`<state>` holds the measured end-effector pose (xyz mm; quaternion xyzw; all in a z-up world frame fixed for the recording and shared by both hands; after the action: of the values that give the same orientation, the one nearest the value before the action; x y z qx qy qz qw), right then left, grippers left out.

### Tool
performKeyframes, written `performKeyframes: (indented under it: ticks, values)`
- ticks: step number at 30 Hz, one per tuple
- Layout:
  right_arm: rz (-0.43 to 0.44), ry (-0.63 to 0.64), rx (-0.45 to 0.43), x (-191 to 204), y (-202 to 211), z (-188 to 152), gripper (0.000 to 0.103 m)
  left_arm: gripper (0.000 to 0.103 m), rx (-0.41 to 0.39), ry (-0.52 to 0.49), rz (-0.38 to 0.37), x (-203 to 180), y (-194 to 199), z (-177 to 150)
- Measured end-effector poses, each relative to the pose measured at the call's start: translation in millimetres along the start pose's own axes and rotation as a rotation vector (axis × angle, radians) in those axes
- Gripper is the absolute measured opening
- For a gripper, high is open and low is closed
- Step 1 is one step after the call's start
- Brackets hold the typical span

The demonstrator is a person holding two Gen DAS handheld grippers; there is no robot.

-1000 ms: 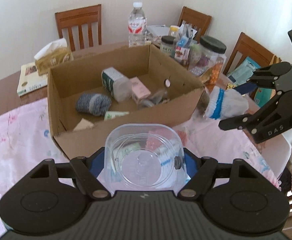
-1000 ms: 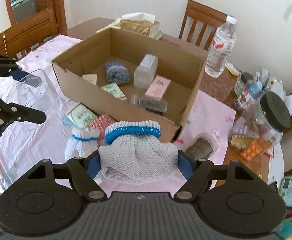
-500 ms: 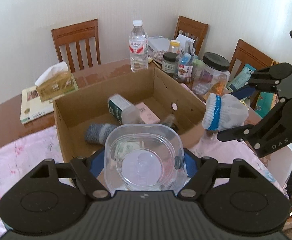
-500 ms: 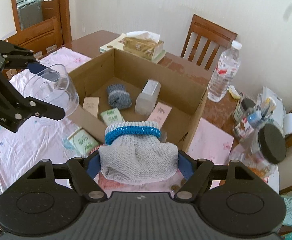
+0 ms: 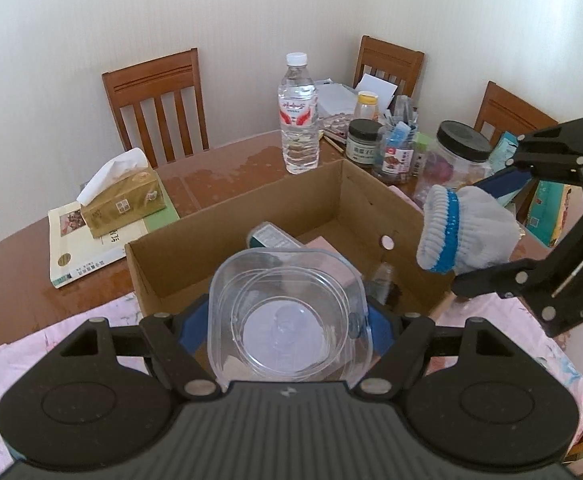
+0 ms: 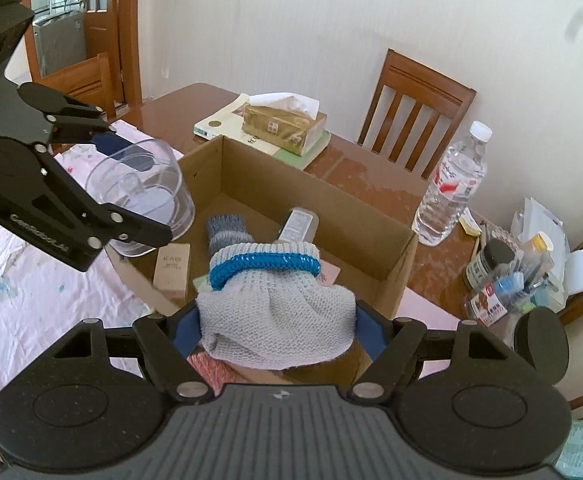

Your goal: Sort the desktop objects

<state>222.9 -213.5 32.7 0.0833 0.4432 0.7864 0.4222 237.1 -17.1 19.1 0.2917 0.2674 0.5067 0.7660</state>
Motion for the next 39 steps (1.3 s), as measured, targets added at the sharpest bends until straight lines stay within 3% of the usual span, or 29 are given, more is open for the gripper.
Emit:
performKeyframes:
  ticks: [11,13,15,17,29,34,39]
  values:
    - [0.026,0.005,0.000,3,-23,24,0.082,0.078,0.022,0.009,0.004,26,-25,13]
    - [0.027,0.007,-0.004,4,-26,25,0.087,0.078,0.028,0.008,0.007,28,-29,13]
    - [0.026,0.003,-0.013,4,-27,26,0.099,0.078,0.035,0.014,0.005,31,-33,13]
    - [0.033,-0.007,-0.029,3,-26,25,0.103,0.078,0.040,0.014,0.005,33,-36,13]
    - [0.023,-0.062,0.005,-6,-29,17,0.103,0.078,0.069,0.013,0.008,39,-54,16]
    - [0.016,-0.070,0.008,-8,-28,14,0.103,0.089,0.089,0.024,0.032,42,-64,16]
    - [0.017,-0.079,0.012,-8,-28,12,0.103,0.090,0.107,0.014,0.045,41,-65,12]
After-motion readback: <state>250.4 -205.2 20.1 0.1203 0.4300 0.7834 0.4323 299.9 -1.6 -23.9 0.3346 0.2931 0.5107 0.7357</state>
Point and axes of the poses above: each gripper's, at about its wrist camera, not at the fingertips, and y roughly against the way its jaws point, x to its left, z to its top, the point moved 1 cm from there along -y, roughly the way its jaws point, and after that the axes turned 10 degrees about y, right-handed, at the moved point
